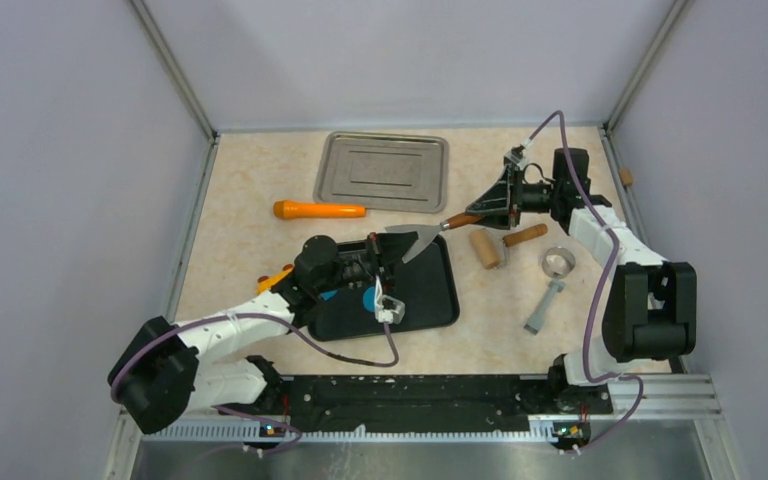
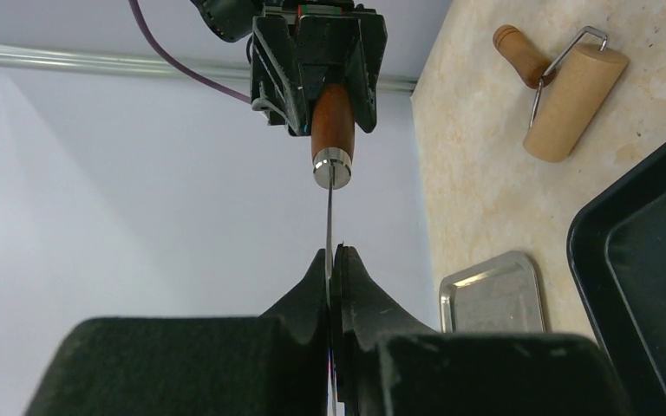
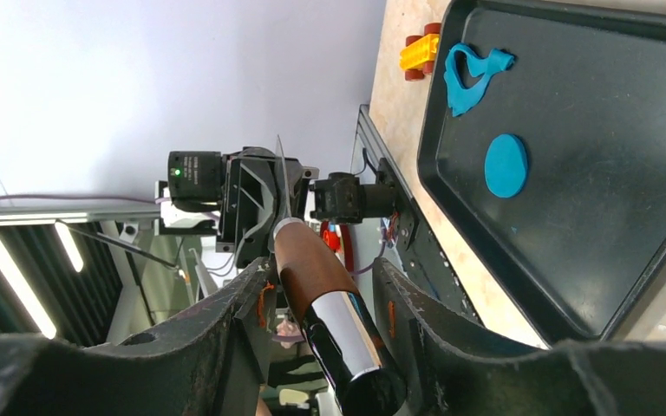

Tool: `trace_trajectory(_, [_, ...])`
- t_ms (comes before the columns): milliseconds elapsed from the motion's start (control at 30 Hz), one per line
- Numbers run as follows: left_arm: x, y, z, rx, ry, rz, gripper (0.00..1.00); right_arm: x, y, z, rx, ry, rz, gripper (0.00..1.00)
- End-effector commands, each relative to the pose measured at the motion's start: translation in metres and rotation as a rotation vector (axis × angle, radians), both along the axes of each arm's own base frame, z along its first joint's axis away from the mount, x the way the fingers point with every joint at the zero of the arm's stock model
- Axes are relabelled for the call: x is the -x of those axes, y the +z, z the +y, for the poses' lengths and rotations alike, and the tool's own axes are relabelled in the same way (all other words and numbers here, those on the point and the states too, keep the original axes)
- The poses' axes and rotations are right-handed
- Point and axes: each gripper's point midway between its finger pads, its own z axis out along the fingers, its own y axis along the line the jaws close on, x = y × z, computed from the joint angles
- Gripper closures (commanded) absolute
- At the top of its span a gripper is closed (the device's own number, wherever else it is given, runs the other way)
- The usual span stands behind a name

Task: Roll out the dumpling wrappers from the dough

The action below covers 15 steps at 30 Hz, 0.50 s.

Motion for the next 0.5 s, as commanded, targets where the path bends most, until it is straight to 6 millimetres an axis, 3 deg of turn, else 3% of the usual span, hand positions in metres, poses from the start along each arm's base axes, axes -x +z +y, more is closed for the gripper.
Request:
trace_trajectory(0, [0.004, 0.035, -0.007, 0.083, -0.038, -0.065, 1.00, 0.006, 0.014, 0.002, -0.018, 0.022, -0.051, 0.55])
trace_trajectory(200, [0.005, 0.031, -0.010, 0.073, -0.057, -0.037, 1.00, 0.001, 0.015, 0.004, -0.022, 0.024, -0.057, 0.56])
trace_trajectory(467, [-0.001, 0.026, -0.011, 0.059, -0.035, -0.003, 1.00, 0.018, 0.016, 0.010, -0.042, 0.073, -0.056, 0.59])
